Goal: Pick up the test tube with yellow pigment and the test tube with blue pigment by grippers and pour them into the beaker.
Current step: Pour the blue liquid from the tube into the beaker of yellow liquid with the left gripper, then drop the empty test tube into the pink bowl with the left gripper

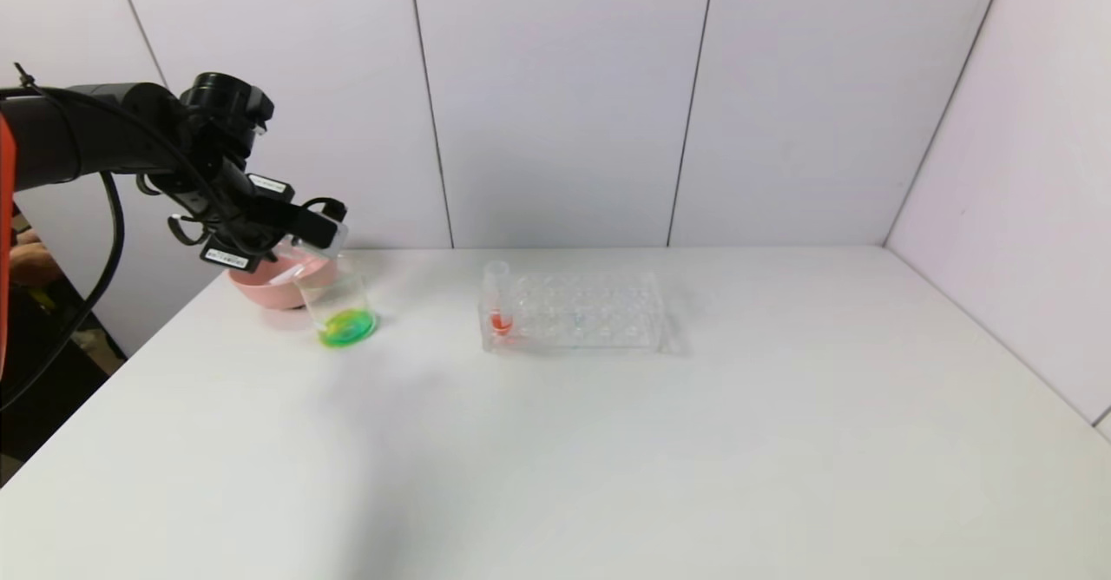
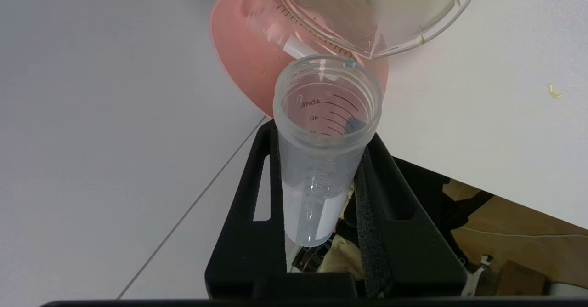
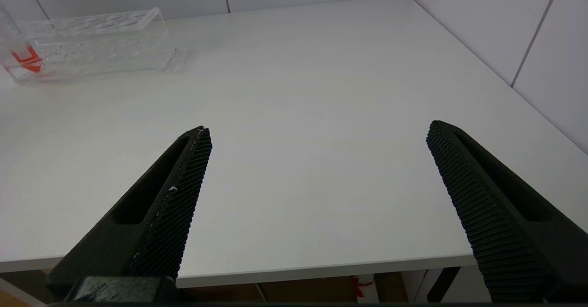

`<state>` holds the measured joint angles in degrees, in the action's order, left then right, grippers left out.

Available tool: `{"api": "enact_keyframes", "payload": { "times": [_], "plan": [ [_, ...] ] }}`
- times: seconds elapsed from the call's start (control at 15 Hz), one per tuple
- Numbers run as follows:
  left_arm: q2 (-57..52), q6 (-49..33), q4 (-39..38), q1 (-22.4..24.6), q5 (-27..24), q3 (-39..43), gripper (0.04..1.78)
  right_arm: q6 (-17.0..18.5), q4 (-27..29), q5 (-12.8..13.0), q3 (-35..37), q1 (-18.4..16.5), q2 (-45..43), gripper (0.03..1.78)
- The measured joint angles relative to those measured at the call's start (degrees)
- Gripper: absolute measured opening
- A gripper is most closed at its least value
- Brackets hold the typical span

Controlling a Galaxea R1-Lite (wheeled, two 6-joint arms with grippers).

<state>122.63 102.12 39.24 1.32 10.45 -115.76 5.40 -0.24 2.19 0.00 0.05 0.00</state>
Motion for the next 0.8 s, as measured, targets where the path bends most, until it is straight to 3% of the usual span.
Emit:
{"api": "enact_keyframes", "payload": {
  "times": [0.53,0.8],
  "plan": [
    [-1.1,-1.6,0.5,2.0,-0.9,0.0,0.45,0.0,0.0,0.0,0.0,0.0,0.0,1.71],
    [-2.6,-14.8,2.8,4.1,-6.1,0.1,0.45,0.0,0.0,0.0,0.0,0.0,0.0,1.71]
  ]
}}
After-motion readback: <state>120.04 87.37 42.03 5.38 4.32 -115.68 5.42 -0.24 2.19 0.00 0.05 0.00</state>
